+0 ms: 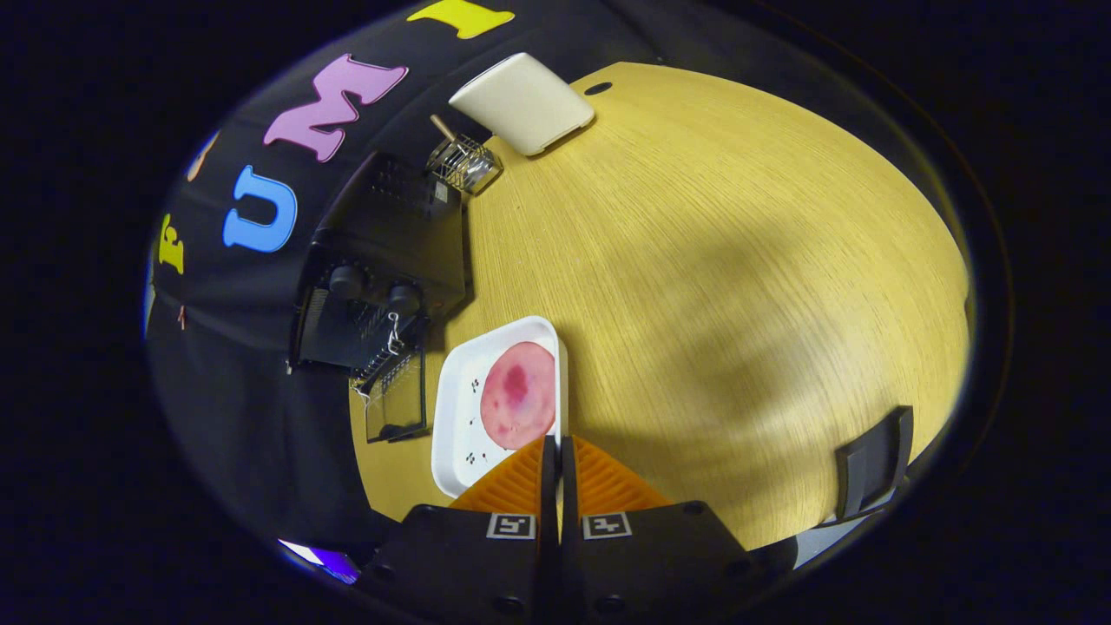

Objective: Open the toaster oven, put the food inside, and close the toaster oven door.

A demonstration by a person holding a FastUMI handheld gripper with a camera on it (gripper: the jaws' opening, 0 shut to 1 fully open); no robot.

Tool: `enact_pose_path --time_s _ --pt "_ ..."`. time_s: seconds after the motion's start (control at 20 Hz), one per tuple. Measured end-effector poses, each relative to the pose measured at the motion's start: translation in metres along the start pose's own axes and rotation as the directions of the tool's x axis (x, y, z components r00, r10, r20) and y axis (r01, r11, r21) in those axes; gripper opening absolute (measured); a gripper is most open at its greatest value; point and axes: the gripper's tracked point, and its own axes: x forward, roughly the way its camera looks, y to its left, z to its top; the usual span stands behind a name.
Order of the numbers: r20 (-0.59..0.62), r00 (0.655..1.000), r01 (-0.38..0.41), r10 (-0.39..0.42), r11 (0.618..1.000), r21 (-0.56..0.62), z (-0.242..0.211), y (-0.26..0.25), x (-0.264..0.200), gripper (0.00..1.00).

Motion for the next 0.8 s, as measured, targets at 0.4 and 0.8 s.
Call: enact_pose_path --time_s 0.4,0.8 --pt "0.116 0.992 -0.061 0.042 0.985 0.161 -0.01 0.018 -0.037 0.05" --pt "0.175 0.981 -0.118 0.084 0.975 0.19 -0.036 0.059 -0.049 0.05"
